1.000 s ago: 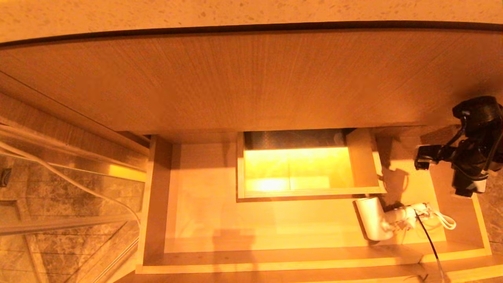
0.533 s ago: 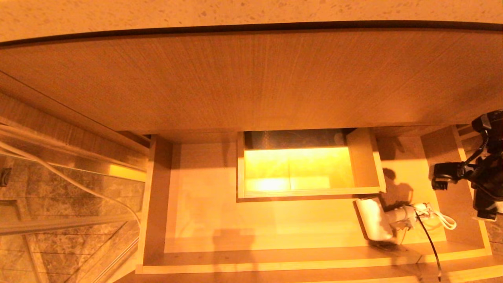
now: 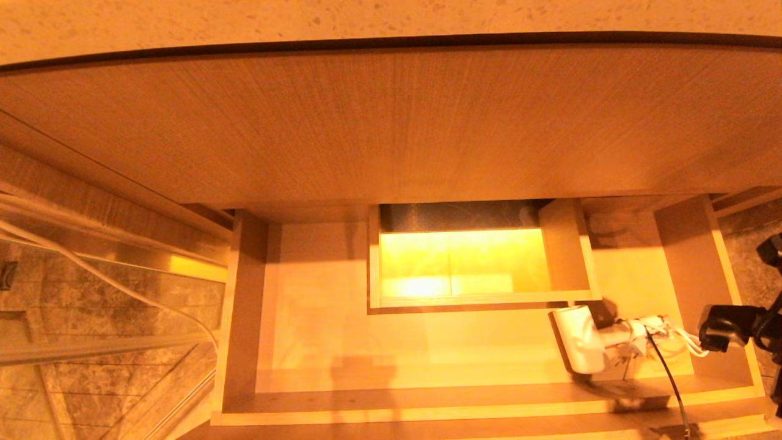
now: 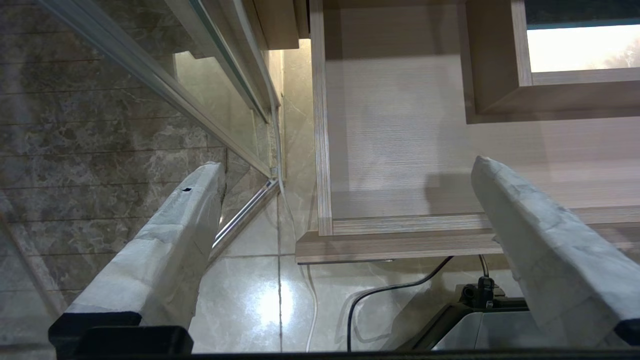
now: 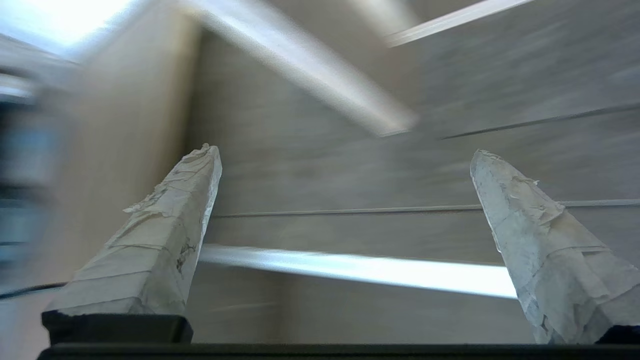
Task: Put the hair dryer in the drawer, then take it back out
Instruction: Take the hairdryer out
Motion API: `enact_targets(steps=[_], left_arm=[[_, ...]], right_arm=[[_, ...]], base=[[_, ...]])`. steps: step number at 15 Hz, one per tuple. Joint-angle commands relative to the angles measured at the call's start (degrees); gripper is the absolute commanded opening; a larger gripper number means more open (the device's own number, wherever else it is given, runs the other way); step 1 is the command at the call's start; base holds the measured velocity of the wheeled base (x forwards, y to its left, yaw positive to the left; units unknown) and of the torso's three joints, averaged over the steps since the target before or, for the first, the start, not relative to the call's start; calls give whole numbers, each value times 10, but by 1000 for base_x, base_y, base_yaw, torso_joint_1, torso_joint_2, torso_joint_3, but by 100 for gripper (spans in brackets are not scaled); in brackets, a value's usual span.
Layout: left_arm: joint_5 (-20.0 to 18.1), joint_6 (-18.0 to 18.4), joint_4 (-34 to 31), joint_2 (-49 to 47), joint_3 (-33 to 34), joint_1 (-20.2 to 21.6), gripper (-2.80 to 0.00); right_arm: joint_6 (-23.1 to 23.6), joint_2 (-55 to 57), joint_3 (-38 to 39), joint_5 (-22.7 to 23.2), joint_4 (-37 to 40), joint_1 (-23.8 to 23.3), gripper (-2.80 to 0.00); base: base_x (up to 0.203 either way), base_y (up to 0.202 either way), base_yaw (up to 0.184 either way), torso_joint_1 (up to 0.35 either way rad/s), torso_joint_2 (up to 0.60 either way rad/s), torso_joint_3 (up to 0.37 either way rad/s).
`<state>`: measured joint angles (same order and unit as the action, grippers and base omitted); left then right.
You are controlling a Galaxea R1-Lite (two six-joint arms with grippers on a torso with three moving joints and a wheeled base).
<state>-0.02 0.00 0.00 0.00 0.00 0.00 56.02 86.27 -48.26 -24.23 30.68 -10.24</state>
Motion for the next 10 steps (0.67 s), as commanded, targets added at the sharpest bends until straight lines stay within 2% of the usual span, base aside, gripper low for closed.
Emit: enact_targets(steps=[1,3,6,7,8,9,10], left_arm=[[0,0,0,0,0,0,0],[0,0,0,0,0,0,0],[0,0,0,0,0,0,0],[0,0,0,0,0,0,0],[0,0,0,0,0,0,0],[0,0,0,0,0,0,0],[0,0,0,0,0,0,0]], right_arm=[[-92,1,21,2,11,13,0],[-148,32,37,6,-37,28,0],[-150,111,33,17,-176,40,0],[-123,132,22,34,-213,40,0],[-75,146,9,51,-230,37,0],[-42,164,-5,82,-247,32,0],[-30,177,-10,108,-282,30,0]], base=[[0,0,0,0,0,0],[0,0,0,0,0,0],[0,0,0,0,0,0],[0,0,0,0,0,0],[0,0,0,0,0,0],[0,0,0,0,0,0],[0,0,0,0,0,0]])
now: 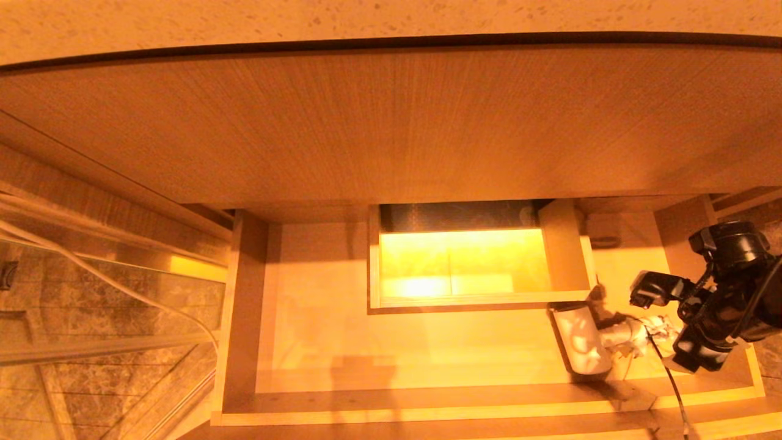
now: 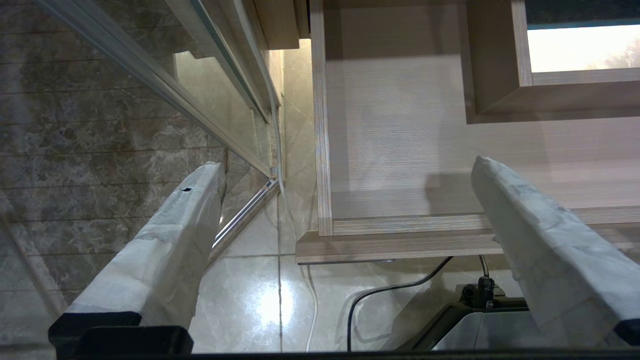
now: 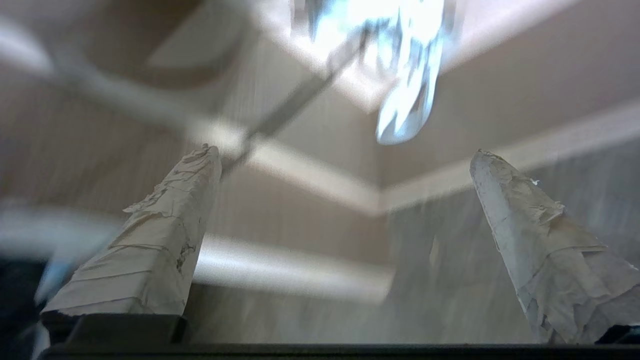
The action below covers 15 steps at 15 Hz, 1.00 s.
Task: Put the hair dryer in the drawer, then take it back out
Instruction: Take the hairdryer out
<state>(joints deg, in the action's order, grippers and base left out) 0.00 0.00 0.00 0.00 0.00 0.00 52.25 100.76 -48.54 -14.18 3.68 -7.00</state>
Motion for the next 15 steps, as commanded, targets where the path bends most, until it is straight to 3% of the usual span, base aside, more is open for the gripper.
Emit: enact_targets(steps=[1,5,9,12,15], left_arm=[[0,0,0,0,0,0,0],[0,0,0,0,0,0,0],[0,0,0,0,0,0,0],[0,0,0,0,0,0,0],[0,0,0,0,0,0,0]], right_arm=[[16,37,-7,13,-39,-3,0],[99,39,-25,17,-68,-29,0],[112,58,-35,1,-68,-37,0],[114,75,-64,-69,-60,-42,0],[135,91,-75,-85,-69,-59,0]], base=[[0,0,0,0,0,0],[0,0,0,0,0,0],[0,0,0,0,0,0],[0,0,0,0,0,0],[0,0,0,0,0,0]])
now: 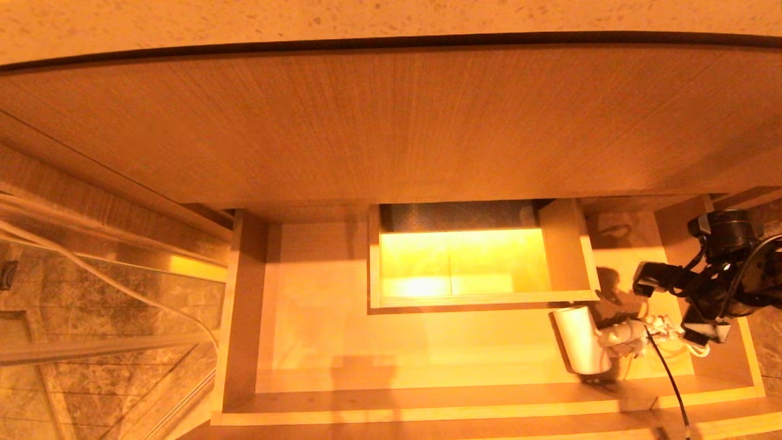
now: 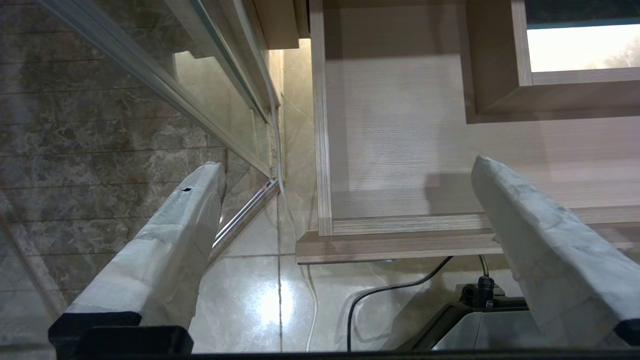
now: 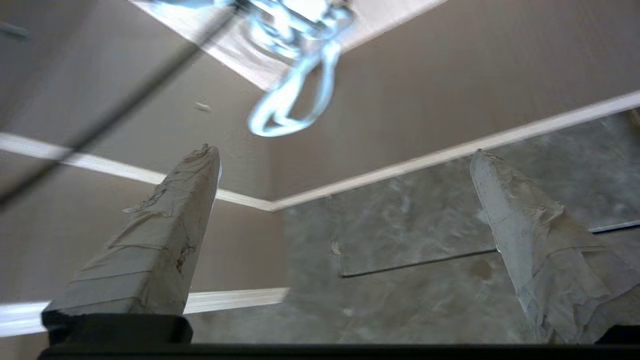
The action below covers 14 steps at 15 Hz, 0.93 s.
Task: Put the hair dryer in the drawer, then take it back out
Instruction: Take the hairdryer out
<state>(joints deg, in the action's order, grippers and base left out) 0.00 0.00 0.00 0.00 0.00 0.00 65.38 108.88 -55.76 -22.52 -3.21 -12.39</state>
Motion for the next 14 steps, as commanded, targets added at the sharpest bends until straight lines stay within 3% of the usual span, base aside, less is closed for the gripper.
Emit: enact_targets(steps=[1,9,14], left_arm=[[0,0,0,0,0,0,0],[0,0,0,0,0,0,0],[0,0,0,0,0,0,0]], right_arm=[[26,14,-4,-2,-8,-18,0],[31,59,-29,-31,32,-33,0],[-14,99,-40,-32,39,-33,0]], base=[[0,0,0,0,0,0],[0,0,0,0,0,0],[0,0,0,0,0,0]])
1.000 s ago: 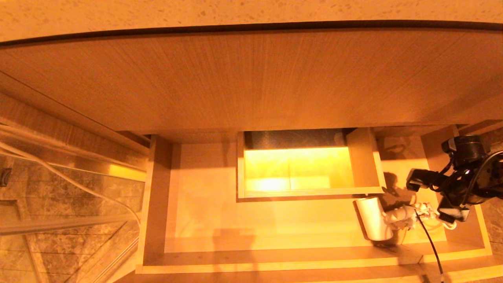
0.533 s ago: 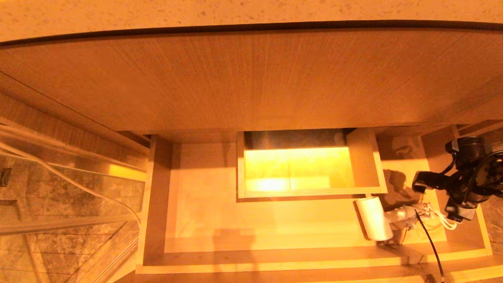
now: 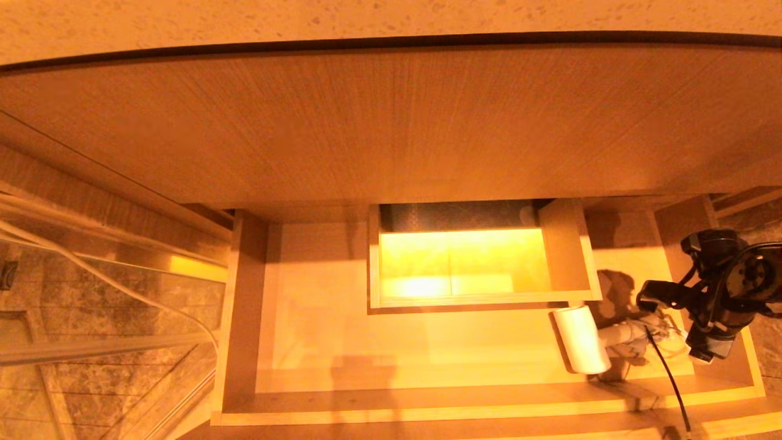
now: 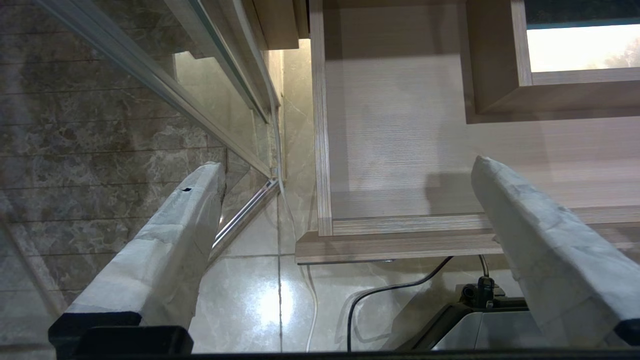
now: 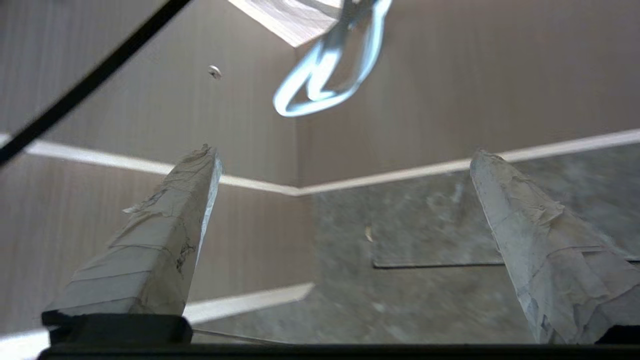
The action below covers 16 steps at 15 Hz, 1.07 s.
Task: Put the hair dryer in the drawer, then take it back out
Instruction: Take the hairdryer out
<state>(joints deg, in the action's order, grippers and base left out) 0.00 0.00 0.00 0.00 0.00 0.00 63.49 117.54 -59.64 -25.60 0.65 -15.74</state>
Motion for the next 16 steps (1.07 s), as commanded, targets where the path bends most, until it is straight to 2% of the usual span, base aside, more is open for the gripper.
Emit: enact_targets(steps=[1,12,16], left_arm=[[0,0,0,0,0,0,0],[0,0,0,0,0,0,0],[0,0,0,0,0,0,0]], right_arm=[[-1,20,-2,-2,0,0,0],[-57,62,-3,-2,18,-5,0],[-66,94,-31,-2,26,-4,0]], base=[[0,0,0,0,0,0],[0,0,0,0,0,0],[0,0,0,0,0,0]])
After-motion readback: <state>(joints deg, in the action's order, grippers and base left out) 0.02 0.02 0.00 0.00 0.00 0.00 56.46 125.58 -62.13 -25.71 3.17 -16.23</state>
